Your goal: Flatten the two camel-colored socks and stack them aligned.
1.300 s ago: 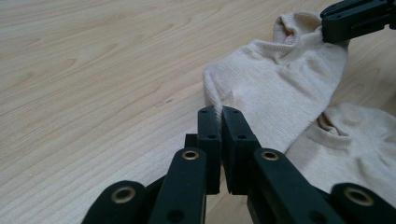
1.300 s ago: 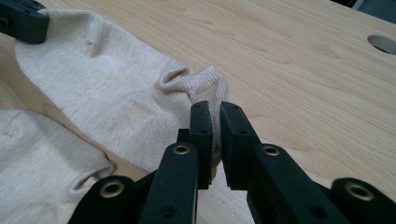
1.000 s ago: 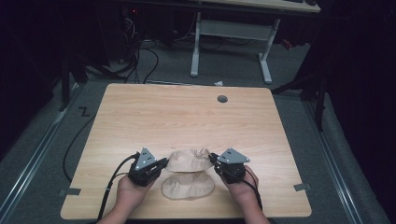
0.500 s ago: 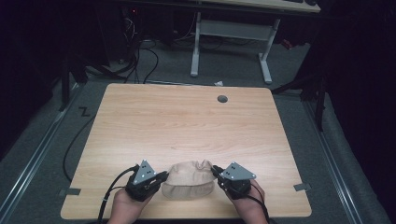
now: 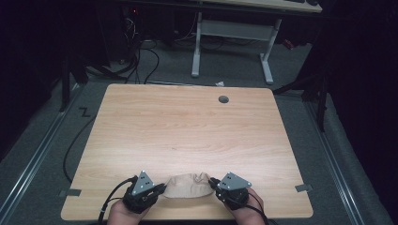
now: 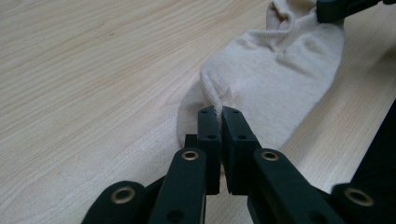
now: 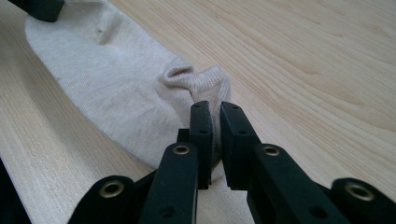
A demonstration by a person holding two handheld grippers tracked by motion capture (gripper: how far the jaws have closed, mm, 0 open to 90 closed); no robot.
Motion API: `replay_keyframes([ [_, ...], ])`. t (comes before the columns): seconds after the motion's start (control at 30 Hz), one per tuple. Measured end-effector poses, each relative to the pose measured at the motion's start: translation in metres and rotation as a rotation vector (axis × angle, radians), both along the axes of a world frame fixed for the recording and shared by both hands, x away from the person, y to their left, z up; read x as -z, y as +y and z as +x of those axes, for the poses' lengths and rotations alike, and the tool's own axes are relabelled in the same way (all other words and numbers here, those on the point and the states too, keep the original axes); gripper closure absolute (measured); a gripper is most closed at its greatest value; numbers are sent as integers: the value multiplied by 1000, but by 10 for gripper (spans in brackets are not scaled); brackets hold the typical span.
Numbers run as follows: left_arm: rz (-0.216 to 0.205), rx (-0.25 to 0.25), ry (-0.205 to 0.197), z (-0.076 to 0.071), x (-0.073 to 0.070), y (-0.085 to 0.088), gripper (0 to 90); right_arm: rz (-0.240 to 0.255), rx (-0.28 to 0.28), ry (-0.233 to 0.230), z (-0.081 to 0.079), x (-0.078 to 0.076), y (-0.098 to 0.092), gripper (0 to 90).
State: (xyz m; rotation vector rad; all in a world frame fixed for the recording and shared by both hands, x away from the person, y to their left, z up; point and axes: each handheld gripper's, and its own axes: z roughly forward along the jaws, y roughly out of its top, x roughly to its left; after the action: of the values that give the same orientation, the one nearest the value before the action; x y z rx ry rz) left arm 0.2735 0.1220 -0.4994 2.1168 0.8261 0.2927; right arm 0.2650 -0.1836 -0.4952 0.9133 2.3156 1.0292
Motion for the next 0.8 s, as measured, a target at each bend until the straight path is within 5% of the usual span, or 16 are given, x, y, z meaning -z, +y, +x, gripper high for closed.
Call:
replay_keyframes([
  [0.27, 31, 0, -14, 2, 5, -3, 862, -6, 7, 17, 5, 5, -2, 836],
  [0.53, 78, 10, 16, 4, 13, -6, 843, -13, 2, 42, 7, 9, -1, 817],
  [0.8, 85, 6, 10, 4, 12, -8, 726, -14, 9, 59, 9, 12, -2, 745],
])
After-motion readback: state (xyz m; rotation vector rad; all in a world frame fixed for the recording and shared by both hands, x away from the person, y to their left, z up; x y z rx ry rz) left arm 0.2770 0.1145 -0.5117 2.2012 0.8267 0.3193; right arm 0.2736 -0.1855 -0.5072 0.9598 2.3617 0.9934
